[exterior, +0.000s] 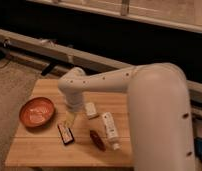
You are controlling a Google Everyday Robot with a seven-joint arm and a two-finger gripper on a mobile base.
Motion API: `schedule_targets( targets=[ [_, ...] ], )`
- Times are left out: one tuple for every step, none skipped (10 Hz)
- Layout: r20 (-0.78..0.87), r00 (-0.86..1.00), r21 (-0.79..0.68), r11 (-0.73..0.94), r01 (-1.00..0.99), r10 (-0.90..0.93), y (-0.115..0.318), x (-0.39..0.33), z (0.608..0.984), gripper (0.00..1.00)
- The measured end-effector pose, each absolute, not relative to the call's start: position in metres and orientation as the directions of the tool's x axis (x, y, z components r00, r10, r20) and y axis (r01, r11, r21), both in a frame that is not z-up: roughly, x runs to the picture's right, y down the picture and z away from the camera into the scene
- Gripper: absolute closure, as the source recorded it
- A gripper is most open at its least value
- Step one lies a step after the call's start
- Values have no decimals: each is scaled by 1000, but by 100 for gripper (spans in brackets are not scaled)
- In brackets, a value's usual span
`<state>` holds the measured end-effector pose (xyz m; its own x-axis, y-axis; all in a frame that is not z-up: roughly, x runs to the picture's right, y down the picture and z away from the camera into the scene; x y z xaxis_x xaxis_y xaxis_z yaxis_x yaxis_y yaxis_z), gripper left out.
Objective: Drag the ceramic bowl in a circle
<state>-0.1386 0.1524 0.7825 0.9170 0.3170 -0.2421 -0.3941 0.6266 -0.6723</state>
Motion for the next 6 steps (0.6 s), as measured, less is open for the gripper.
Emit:
schedule_targets(
  targets=[
    [-209, 936, -677, 649, -348, 284, 147, -160, 782, 20],
    [-185, 949, -681, 662, -312, 257, 147, -174, 780, 20],
    [-154, 962, -689, 673, -268, 226, 151, -191, 776, 20],
    [-123, 973, -693, 685, -224, 194, 156, -205, 770, 20],
    [-84, 983, -699, 694, -173, 160, 160, -219, 766, 20],
    [-55, 989, -702, 700, -134, 134, 163, -229, 765, 20]
  ],
)
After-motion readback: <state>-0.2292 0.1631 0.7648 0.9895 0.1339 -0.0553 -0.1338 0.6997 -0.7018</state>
